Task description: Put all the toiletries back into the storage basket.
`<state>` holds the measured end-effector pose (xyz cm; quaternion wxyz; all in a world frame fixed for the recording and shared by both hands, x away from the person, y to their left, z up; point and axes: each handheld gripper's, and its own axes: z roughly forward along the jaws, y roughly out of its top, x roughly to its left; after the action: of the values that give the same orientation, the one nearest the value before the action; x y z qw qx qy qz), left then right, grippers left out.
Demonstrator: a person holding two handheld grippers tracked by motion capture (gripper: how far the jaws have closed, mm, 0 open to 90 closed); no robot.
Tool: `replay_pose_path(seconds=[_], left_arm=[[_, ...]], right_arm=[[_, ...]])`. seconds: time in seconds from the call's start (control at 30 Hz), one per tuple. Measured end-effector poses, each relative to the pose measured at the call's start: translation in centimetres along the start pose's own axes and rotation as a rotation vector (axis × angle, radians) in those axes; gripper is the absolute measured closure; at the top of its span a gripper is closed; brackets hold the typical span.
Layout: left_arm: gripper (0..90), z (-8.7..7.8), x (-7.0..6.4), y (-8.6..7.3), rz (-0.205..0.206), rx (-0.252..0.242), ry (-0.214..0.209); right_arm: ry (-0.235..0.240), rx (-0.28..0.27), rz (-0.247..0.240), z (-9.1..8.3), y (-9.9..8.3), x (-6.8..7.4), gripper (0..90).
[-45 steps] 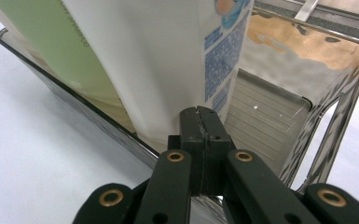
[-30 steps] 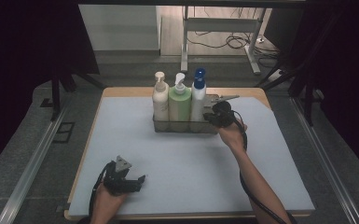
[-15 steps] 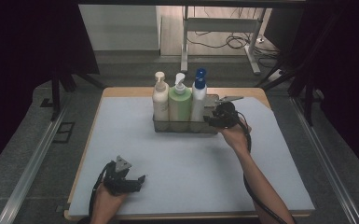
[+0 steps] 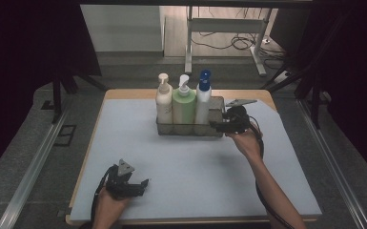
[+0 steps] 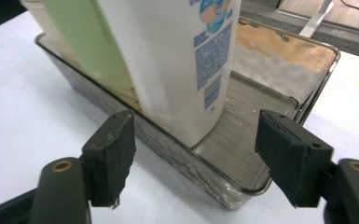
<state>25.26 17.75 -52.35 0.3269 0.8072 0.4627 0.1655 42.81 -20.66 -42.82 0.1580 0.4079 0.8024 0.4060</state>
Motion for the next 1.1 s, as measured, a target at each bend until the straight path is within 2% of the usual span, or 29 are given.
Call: replay_pose_path(seconds=[0.17,0.5,0.87,1.1], left_arm=[[12.1,0.0,0.0,0.0,0.000,0.000,0.000],[12.1,0.0,0.0,0.0,0.000,0.000,0.000],[12.1,0.0,0.0,0.0,0.000,0.000,0.000],[12.1,0.0,0.0,0.0,0.000,0.000,0.001]], right_arm=[[0.017,-0.001,-0.020,-0.7,-0.3,0.1,13.4],[0.011,0.039,-0.091,-1.8,-1.0,0.8,1.6],[0.001,0.048,-0.134,-3.4,-2.2,1.2,0.0],[0.009,0.045,-0.136,-4.8,-3.2,1.4,0.0]])
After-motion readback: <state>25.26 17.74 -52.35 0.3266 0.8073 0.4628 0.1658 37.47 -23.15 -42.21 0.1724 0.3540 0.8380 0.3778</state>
